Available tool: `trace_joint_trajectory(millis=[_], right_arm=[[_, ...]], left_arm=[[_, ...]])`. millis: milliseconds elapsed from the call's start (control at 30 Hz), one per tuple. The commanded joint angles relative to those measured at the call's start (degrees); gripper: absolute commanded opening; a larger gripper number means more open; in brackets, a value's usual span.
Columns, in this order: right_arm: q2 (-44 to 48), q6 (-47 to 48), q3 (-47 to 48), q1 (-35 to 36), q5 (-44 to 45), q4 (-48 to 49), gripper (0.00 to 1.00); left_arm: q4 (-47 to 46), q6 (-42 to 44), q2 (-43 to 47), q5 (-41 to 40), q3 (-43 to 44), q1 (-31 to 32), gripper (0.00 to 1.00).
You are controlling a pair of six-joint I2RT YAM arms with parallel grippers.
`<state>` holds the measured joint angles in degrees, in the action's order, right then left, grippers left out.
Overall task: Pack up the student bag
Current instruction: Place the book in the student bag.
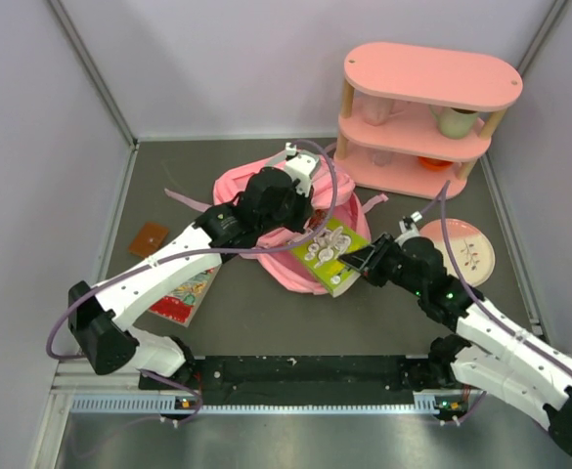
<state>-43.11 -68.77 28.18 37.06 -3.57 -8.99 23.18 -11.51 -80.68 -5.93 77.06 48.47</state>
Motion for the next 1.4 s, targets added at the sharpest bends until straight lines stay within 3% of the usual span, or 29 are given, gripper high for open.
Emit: trace_joint_trajectory(millis=[0,167,367,500,600,800,900,1000,1300,1367], right_arm=[[-4.9,-3.9,0.8,-0.1,-4.2,22.6,0.00],[-14.7,-4.7,2.4,-0.1,-2.1,30.3,0.00],[-26.6,-7.9,4.1,-0.1,6.7,41.9,0.00],[-39.1,-9.0,8.9,-0.1,7.2,48.8,0.00],[-46.4,-12.6,12.1,-0.1,8.3,48.7,0.01],[-53.0,-11.6,16.0,-0.1,6.3,41.8,0.24],[-54.2,-13.0,10.7,-0.1,4.6,46.9,0.51],[-53.7,-12.0,8.4,-0.2,1.2,47.5,0.61],[-50.9,-12.1,5.0,-0.1,-3.2,43.0,0.61],[-51.1,-12.4,4.2,-0.1,-3.0,43.4,0.47]], left_arm=[[-8.8,-1.0,6.3,4.3,2.9,0.2,0.00],[-8.9,-0.9,7.7,5.3,2.7,0.2,0.00],[-10.4,-1.3,9.1,5.7,2.0,0.2,0.00],[-10.8,-1.1,9.5,6.6,1.6,0.3,0.00],[-11.2,-1.3,9.8,7.0,0.7,0.2,0.00],[-12.5,-2.6,11.0,6.7,-1.6,0.2,0.00],[-12.8,-2.6,11.4,6.5,-2.3,0.2,0.00],[-12.8,-2.6,11.4,6.5,-2.6,0.2,0.00],[-13.1,-2.4,11.2,7.0,-3.6,0.3,0.00],[-13.1,-2.1,11.3,7.1,-3.8,0.3,0.00]])
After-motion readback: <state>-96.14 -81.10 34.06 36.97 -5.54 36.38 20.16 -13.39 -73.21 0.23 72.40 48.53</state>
